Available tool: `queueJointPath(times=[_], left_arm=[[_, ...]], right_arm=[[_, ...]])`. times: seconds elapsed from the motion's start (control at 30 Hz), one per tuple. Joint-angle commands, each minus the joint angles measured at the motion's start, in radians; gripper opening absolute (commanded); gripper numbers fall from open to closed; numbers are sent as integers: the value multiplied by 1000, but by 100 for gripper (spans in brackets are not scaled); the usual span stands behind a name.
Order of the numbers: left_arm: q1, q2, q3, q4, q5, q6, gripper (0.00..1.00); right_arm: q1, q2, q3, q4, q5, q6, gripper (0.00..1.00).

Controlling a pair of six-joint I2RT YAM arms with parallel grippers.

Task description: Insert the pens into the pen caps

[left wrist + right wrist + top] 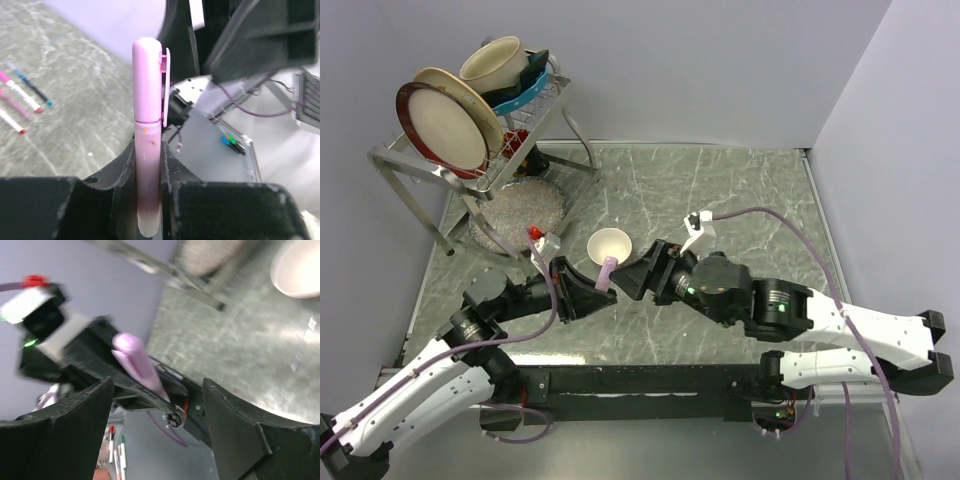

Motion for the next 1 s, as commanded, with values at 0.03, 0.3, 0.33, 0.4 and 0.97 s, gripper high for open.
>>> queueJointPath(times=[0.03, 0.3, 0.33, 0.4, 0.97], left_arm=[[3, -40, 38, 87, 111, -49, 1], [4, -40, 37, 169, 195, -110, 1], [4, -42, 37, 176, 200, -110, 1], [3, -45, 40, 176, 200, -112, 1], [4, 7, 44, 320, 152, -135, 1]], right_arm=[[-30, -59, 14, 196, -89, -247, 82], [-72, 7, 115, 216, -272, -385, 79], [-70, 12, 121, 220, -273, -389, 78], [-73, 22, 124, 242, -288, -394, 72], [-67, 19, -118, 394, -572, -325, 0]])
